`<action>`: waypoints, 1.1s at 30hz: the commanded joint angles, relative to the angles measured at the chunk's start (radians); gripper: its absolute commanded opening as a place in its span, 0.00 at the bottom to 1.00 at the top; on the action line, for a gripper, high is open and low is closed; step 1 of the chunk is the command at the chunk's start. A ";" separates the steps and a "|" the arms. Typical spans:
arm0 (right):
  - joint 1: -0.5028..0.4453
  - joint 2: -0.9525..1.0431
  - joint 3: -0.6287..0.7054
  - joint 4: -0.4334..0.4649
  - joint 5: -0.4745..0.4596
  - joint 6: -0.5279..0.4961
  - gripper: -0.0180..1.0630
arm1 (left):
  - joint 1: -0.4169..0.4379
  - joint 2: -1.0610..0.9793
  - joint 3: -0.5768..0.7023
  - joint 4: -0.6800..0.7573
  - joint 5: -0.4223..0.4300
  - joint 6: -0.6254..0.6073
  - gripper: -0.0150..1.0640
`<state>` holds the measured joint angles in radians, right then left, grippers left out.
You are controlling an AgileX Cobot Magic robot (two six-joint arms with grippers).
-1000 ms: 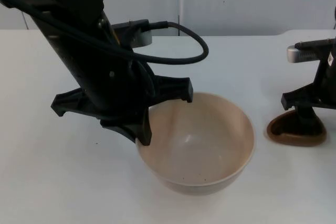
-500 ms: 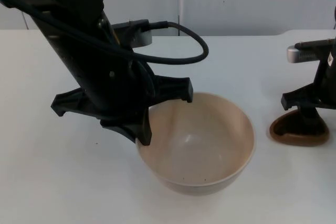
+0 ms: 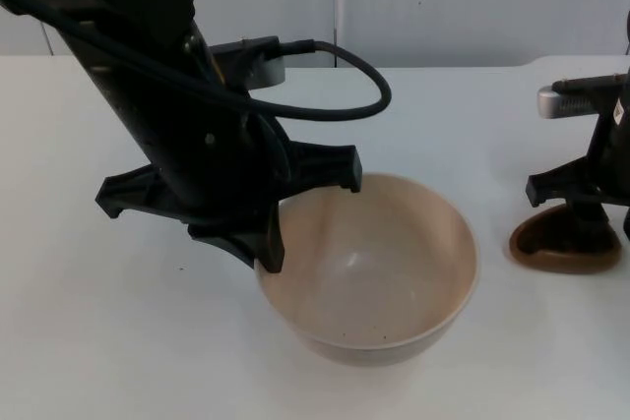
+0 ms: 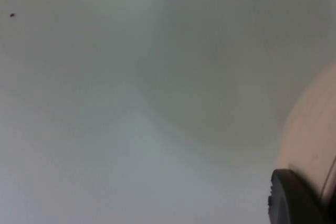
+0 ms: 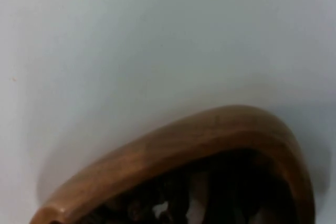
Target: Pick up the bowl with the left hand and pour the coffee beans from the cup into the bowl with the right hand.
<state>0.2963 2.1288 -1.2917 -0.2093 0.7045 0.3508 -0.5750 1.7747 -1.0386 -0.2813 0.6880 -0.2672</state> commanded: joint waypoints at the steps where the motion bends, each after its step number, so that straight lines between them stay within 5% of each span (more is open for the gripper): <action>1: 0.006 0.000 -0.002 -0.002 0.002 0.000 0.46 | -0.006 -0.010 0.004 -0.003 -0.005 -0.003 0.01; 33: 0.006 0.000 -0.002 0.004 0.002 0.000 0.22 | -0.006 -0.010 0.004 -0.003 -0.007 -0.003 0.01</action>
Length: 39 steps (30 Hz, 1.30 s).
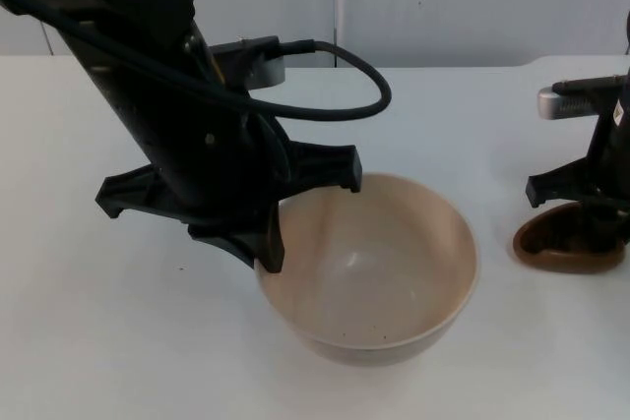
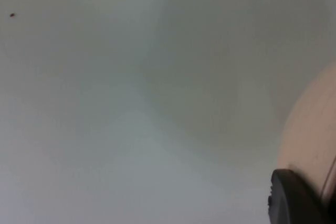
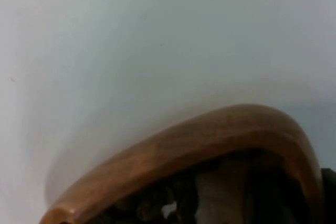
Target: Pick up the bowl with the left hand and pour the coffee beans from the cup into the bowl with the right hand.
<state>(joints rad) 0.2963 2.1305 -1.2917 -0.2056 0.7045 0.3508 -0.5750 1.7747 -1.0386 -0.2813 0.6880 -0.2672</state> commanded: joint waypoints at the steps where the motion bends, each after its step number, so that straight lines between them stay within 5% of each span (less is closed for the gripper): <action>1: 0.006 -0.002 -0.002 0.001 0.002 0.000 0.22 | -0.006 -0.010 0.004 -0.003 -0.007 -0.003 0.01; 14: 0.006 -0.013 -0.004 0.005 0.006 0.000 0.21 | -0.006 -0.010 0.004 -0.003 -0.009 -0.003 0.01; 21: 0.006 -0.047 -0.004 0.002 0.003 -0.004 0.02 | -0.006 -0.010 0.004 -0.003 -0.012 -0.003 0.01; 39: 0.006 -0.286 -0.004 0.005 0.129 -0.089 0.02 | -0.006 -0.010 0.004 -0.001 -0.011 -0.003 0.01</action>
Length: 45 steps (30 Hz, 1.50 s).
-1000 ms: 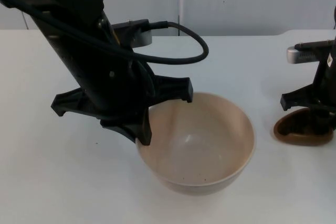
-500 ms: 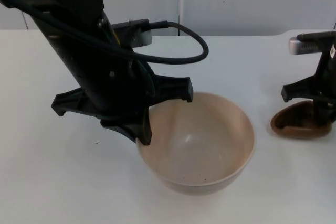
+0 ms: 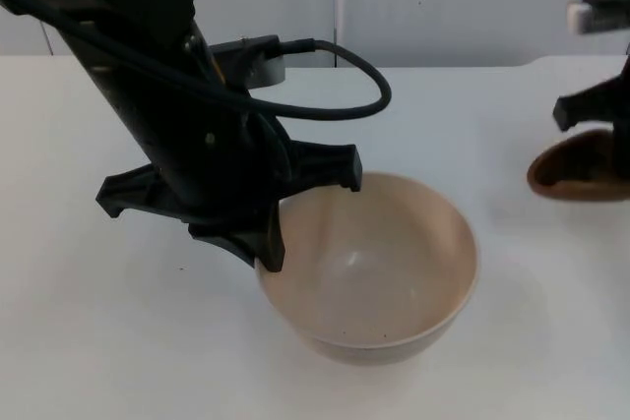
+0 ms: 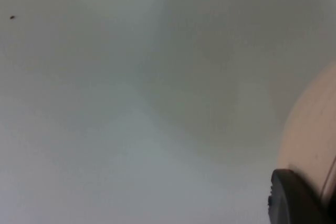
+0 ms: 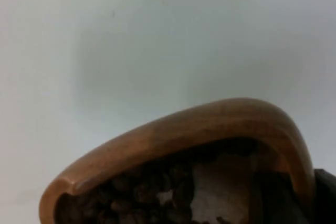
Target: Pick up the bowl with the left hand and pour the coffee beans from the cup into the bowl with the right hand.
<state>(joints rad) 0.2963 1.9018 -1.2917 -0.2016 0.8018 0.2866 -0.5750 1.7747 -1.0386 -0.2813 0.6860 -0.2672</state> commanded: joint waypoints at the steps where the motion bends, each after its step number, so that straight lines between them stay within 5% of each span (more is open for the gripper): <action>1: 0.006 -0.092 -0.004 0.005 0.051 -0.044 0.02 | -0.006 -0.010 0.004 -0.001 -0.009 -0.003 0.01; 19: 0.006 -0.384 -0.004 -0.002 0.363 -0.124 0.02 | -0.006 -0.010 0.004 0.001 -0.007 -0.003 0.01; 31: 0.024 -0.384 -0.004 0.047 0.366 -0.124 0.02 | -0.006 -0.010 0.004 0.001 -0.007 -0.003 0.01; 39: 0.174 -0.384 -0.004 0.047 0.334 -0.103 0.02 | -0.006 -0.010 0.004 -0.016 -0.009 -0.003 0.01; 45: 0.304 -0.382 -0.004 -0.066 0.329 0.009 0.02 | -0.006 -0.010 0.004 -0.016 -0.012 -0.003 0.01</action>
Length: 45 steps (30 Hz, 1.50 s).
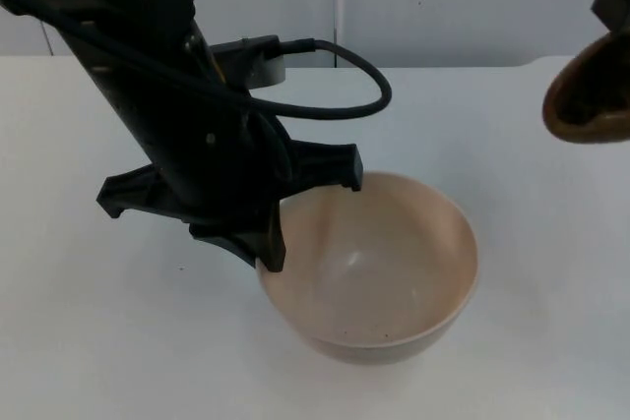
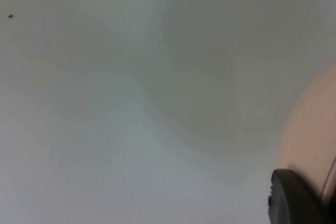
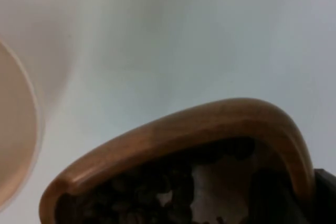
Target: Pick up the bowl with the left hand and pour the coffee beans from the cup into the bowl with the right hand.
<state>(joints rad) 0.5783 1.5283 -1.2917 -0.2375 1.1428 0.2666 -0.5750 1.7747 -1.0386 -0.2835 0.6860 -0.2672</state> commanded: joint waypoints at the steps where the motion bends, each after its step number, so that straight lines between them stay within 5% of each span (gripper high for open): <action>1: 0.046 -0.008 -0.004 -0.044 -0.014 0.042 0.02 | -0.006 -0.010 0.004 -0.014 -0.012 -0.003 0.01; 15: 0.181 0.112 -0.137 -0.085 0.009 0.103 0.02 | -0.006 -0.009 0.004 -0.023 -0.025 -0.003 0.01; 33: 0.382 0.201 -0.194 -0.527 0.058 0.152 0.02 | -0.006 -0.008 0.004 -0.033 -0.023 -0.003 0.01; 45: 0.422 0.201 -0.194 -0.651 0.078 0.085 0.02 | -0.006 -0.008 0.004 -0.033 -0.027 -0.003 0.01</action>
<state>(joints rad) 0.9937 1.7394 -1.4769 -0.8621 1.2101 0.3657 -0.5750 1.7747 -1.0386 -0.3018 0.6659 -0.2672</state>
